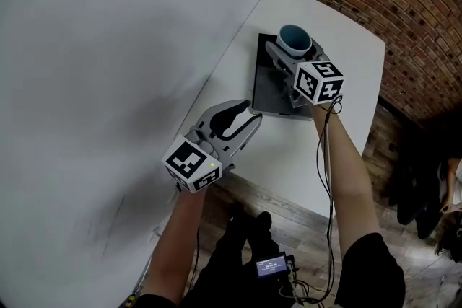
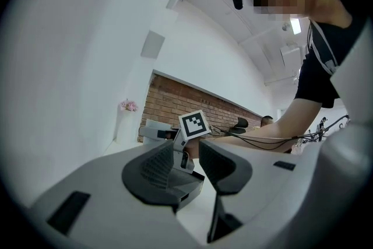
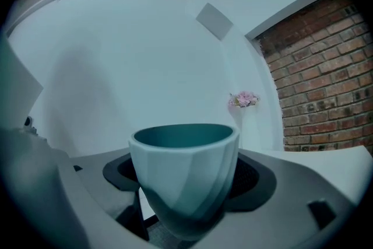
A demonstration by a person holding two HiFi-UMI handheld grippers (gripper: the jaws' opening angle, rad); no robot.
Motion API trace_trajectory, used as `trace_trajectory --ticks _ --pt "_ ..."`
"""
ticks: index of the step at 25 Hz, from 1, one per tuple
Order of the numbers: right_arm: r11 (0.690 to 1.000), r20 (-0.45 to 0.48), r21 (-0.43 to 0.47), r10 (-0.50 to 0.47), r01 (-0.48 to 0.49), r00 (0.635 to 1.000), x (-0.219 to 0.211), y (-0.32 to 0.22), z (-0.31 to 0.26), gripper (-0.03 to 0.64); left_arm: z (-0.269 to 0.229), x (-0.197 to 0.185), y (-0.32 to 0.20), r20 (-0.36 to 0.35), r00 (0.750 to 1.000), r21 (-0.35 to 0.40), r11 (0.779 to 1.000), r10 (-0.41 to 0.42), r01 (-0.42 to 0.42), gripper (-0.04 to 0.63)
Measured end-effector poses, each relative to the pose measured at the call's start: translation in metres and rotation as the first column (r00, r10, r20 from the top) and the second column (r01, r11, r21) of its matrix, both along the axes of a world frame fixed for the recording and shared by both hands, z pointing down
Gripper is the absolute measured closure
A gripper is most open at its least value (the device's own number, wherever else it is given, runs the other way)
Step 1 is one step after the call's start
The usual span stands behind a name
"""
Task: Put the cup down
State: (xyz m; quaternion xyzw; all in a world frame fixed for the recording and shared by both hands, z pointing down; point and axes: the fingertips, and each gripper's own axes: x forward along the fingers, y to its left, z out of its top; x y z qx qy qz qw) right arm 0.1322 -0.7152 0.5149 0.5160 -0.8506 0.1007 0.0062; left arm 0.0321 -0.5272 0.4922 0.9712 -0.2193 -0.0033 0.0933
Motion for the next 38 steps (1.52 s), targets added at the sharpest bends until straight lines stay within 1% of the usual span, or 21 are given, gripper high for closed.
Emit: trace_trajectory --ticks 5,12,15,23,29,34,35,37,38 --pt "1.0 -0.049 -0.003 0.016 -0.017 0.999 -0.005 -0.024 0.017 0.213 0.002 0.001 -0.002 -0.01 1.0 -0.005 1.0 0.009 -0.009 0.454" --pt "0.999 -0.075 -0.003 0.047 -0.047 0.996 -0.01 -0.04 0.03 0.213 0.012 -0.013 0.002 0.001 1.0 -0.01 1.0 -0.002 0.002 0.454" --pt "0.998 -0.074 -0.003 0.055 -0.055 0.996 -0.007 -0.045 0.032 0.213 0.014 -0.013 0.001 0.0 1.0 -0.017 1.0 -0.006 0.006 0.454" --pt "0.998 -0.112 0.003 0.056 -0.056 0.992 -0.005 -0.057 0.039 0.213 0.019 -0.013 0.0 0.003 1.0 -0.029 0.999 -0.014 0.014 0.454" --pt "0.998 -0.081 0.002 0.066 -0.066 0.995 -0.005 -0.055 0.041 0.213 0.019 -0.02 0.001 0.001 1.0 -0.025 0.999 -0.022 0.022 0.454" --pt "0.997 -0.087 -0.004 0.082 -0.082 0.993 -0.003 -0.058 0.04 0.212 0.014 -0.018 0.001 -0.004 1.0 -0.026 0.999 -0.019 0.019 0.454" --pt "0.996 -0.086 -0.004 0.088 -0.089 0.992 -0.003 -0.059 0.04 0.204 0.014 -0.019 0.001 -0.005 1.0 -0.025 1.0 -0.019 0.019 0.454" --pt "0.995 -0.076 -0.007 0.096 -0.097 0.992 -0.004 -0.058 0.042 0.145 0.015 -0.023 0.001 -0.003 1.0 -0.02 1.0 -0.02 0.02 0.454" --pt "0.995 -0.07 -0.01 0.098 -0.099 0.993 -0.004 -0.058 0.042 0.138 0.014 -0.024 0.001 -0.002 1.0 -0.018 1.0 -0.021 0.021 0.454"
